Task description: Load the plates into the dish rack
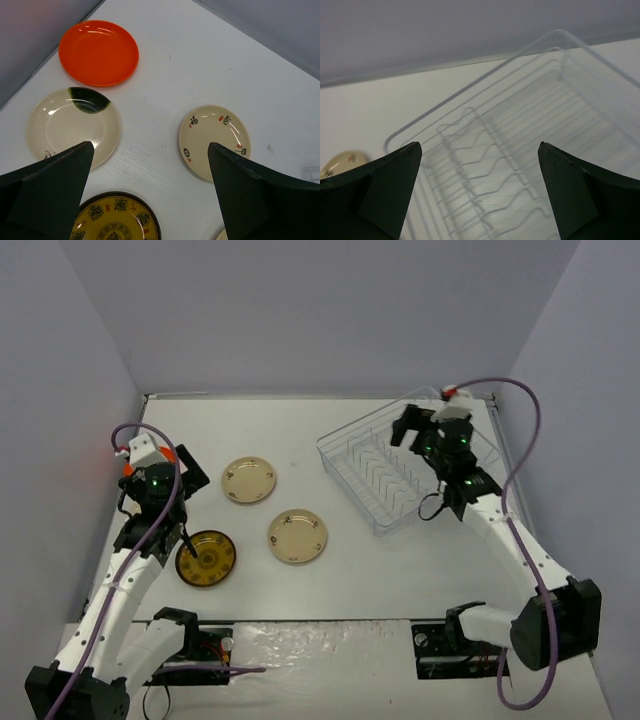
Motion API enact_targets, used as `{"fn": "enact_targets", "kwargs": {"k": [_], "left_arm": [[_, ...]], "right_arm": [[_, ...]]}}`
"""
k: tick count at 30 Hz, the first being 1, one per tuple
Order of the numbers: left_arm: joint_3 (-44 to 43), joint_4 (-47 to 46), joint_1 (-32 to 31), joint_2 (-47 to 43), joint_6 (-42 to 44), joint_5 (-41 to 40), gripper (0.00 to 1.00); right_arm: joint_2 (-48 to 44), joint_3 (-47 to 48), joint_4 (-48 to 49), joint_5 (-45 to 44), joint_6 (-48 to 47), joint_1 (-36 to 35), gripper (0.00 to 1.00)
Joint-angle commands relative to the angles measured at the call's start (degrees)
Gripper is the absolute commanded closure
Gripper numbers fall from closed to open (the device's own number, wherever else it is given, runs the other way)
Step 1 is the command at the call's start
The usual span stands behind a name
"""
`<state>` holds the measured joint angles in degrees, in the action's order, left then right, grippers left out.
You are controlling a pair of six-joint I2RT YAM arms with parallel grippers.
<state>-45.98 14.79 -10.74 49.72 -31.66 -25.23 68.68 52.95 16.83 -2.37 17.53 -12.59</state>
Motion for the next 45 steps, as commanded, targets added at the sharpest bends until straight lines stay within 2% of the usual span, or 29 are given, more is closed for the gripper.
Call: {"fn": "enact_targets", "kwargs": {"k": [1, 7, 9, 13, 16, 19, 25, 29, 35, 38, 41, 45], "left_arm": [[-1.21, -3.56, 0.51, 1.58, 0.28, 1.37, 0.03], [-1.50, -3.54, 0.64, 2.62, -0.07, 1.90, 0.03], [-1.28, -4.04, 0.69, 2.78, 0.05, 2.93, 0.03], [-1.48, -4.34, 0.72, 3.54, 0.11, 4.39, 0.03], [-1.57, -4.33, 0.72, 3.72, 0.11, 4.40, 0.03], [-1.31, -4.95, 0.72, 3.72, 0.02, 4.83, 0.03], [-1.57, -5.11, 0.72, 4.16, 0.19, 5.47, 0.03], [-1.48, -4.82, 0.68, 3.89, 0.19, 5.54, 0.03], [-1.13, -4.95, 0.72, 2.92, 0.00, 5.55, 0.03], [-1.05, -4.95, 0.72, 2.76, -0.32, 6.20, 0.03], [-0.92, -5.01, 0.72, 2.45, -0.33, 7.13, 0.03], [-0.78, -4.90, 0.72, 1.68, -0.38, 7.65, 0.03]], "right_arm": [[6.02, 11.09, -5.86, -10.68, -19.98, -19.69, 0.01], [14.42, 12.46, -9.49, -15.87, -32.66, -38.08, 0.02], [17.47, 13.60, -10.15, -13.46, -29.53, -38.94, 0.02], [23.25, 16.48, -13.94, -0.76, -18.86, -38.74, 0.03], [26.49, 18.40, -19.09, 1.74, -18.15, -39.09, 0.05], [28.96, 17.63, -21.22, -4.37, -19.54, -41.28, 0.05], [29.84, 15.85, -21.40, -6.92, -25.43, -47.06, 0.09], [29.67, 15.28, -22.02, -11.27, -17.99, -46.08, 0.09], [29.64, 12.23, -22.64, -12.07, -3.05, -45.77, 0.09], [28.58, 8.54, -19.39, -13.46, 3.68, -45.69, 0.09], [28.42, 6.36, -15.13, -13.72, 7.21, -45.41, 0.10], [30.78, 6.20, -14.65, -14.26, 11.30, -44.39, 0.13]]}}
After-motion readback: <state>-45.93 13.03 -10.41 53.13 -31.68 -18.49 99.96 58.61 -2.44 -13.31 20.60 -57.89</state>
